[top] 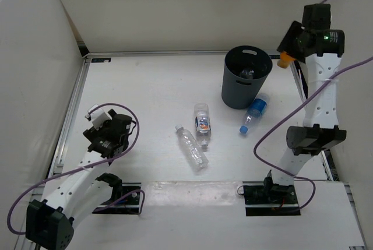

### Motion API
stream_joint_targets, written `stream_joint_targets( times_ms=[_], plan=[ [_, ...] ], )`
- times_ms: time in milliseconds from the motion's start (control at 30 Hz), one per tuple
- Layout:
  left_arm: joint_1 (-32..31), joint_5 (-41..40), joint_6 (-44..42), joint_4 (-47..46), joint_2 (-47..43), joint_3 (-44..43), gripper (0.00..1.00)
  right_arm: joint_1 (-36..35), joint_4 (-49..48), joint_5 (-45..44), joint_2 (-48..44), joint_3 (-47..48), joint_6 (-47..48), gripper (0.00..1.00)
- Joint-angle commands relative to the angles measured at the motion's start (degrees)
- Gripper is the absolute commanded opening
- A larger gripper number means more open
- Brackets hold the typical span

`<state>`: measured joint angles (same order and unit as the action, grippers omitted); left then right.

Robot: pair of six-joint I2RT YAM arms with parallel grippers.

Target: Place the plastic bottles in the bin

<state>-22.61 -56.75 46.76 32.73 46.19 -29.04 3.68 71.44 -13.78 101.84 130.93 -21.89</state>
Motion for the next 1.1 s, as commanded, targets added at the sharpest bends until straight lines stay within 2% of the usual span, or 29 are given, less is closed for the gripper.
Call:
stream_joint_targets(
  times_ms=[0,100,300,433,533,600,633,667,733,767,833,967,1067],
  plan=[
    [0.4,-0.5,-1.3,-1.2,0.8,-2.6,1.00,-5.5,-5.2,1.9,0.0,5.2,1.9,0.00],
    [0.4,-0.2,-2.0,-1.7,2.0,-3.0,1.00,-8.1,-6.7,5.5,2.3,7.1,1.9,0.00],
    [0.4,0.7,-4.3,-2.9,3.2,-3.5,1.00,-12.0,-11.0,5.3,8.3,6.9,3.4,0.00],
    [0.4,0.7,-4.4,-3.3,3.4,-3.5,1.00,-12.3,-13.9,5.6,8.8,-0.4,3.6,0.01],
    [0.4,0.8,-4.7,-3.3,3.5,-3.6,1.00,-13.1,-15.5,5.3,9.3,-1.9,3.9,0.15],
    [0.4,0.8,-4.7,-3.4,3.8,-3.7,1.00,-13.3,-14.8,5.8,10.4,-2.3,4.0,0.28],
    [0.4,0.8,-4.7,-3.3,3.8,-3.8,1.00,-13.5,-14.4,5.9,10.4,-2.6,3.8,0.36],
    [0.4,0.6,-4.8,-3.2,4.0,-3.9,1.00,-13.7,-14.4,6.1,10.7,-2.8,3.8,0.54],
    [0.4,0.8,-4.7,-3.1,4.0,-3.9,1.00,-14.0,-13.8,6.2,11.5,-2.0,3.8,0.68],
    [0.4,0.8,-4.6,-3.1,4.1,-4.0,1.00,-14.0,-12.7,6.2,12.0,-0.8,3.6,0.80],
    [0.4,0.9,-4.6,-3.0,4.2,-4.1,1.00,-13.6,-10.5,7.0,13.2,2.1,2.9,0.90],
    [0.3,0.9,-4.7,-3.1,4.3,-4.1,1.00,-12.2,-6.1,7.9,12.7,8.8,0.9,0.90],
    [0.4,1.0,-4.6,-3.0,4.3,-4.1,1.00,-9.7,-5.3,6.8,8.6,8.3,-0.7,0.90]
  ],
)
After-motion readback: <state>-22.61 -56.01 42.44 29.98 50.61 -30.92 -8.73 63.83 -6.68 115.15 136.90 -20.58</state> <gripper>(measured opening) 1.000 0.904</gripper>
